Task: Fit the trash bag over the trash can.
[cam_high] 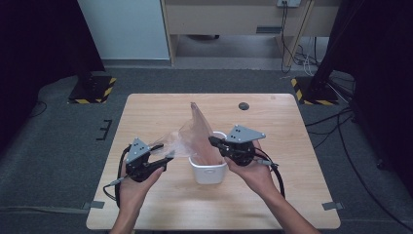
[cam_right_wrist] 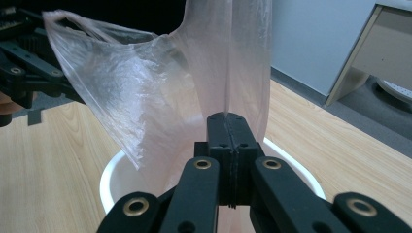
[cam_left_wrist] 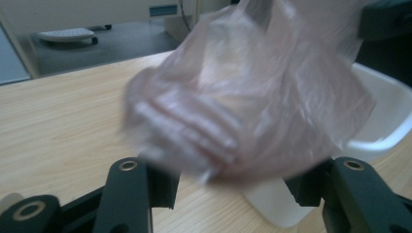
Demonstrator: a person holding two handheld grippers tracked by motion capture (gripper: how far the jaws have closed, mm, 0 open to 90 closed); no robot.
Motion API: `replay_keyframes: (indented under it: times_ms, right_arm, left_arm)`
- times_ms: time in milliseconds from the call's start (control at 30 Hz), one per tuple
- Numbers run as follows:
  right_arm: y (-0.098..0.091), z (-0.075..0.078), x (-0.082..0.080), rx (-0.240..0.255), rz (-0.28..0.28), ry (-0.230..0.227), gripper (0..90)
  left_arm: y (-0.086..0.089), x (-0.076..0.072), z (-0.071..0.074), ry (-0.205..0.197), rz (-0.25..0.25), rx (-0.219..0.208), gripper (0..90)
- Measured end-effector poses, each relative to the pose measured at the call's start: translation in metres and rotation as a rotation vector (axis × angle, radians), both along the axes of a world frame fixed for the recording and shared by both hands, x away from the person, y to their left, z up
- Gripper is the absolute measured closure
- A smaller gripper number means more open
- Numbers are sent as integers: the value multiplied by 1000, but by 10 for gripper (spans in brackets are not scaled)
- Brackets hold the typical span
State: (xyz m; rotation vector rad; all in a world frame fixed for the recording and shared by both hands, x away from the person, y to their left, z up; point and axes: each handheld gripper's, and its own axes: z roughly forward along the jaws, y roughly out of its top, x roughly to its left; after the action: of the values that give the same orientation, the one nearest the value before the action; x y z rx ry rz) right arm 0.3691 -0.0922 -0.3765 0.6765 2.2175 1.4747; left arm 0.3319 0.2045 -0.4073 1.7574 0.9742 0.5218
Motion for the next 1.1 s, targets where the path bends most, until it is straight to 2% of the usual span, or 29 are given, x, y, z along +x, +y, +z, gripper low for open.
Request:
replay_keyframes:
  times_ms: [133, 233, 500, 600, 767, 900, 967, 1100]
  right_arm:
    - [0, 0, -1, 1, -6, -1, 900]
    - [-2, 0, 1, -3, -15, -1, 900]
    - [0, -2, 5, 6, -43, 5, 900]
    - [3, -2, 4, 14, -31, 12, 900]
    - [7, -2, 0, 19, -9, 10, 900]
    - [7, -2, -1, 21, 1, 15, 900]
    - [6, -2, -2, 24, 7, 16, 900]
    - [5, -2, -4, 18, 15, 13, 900]
  left_arm:
    - [-7, -2, 4, 0, -23, -23, 470]
    - [-12, -5, 6, 23, -39, -54, 467]
    - [-24, -9, 9, 27, -76, -41, 452]
    - [-29, -7, 9, 34, -77, -21, 450]
    - [-30, 1, 5, 58, -71, -42, 457]
    - [-31, 2, 6, 42, -76, -47, 542]
    - [-32, 2, 7, 33, -73, -40, 613]
    - [-32, 3, 9, 16, -80, -70, 775]
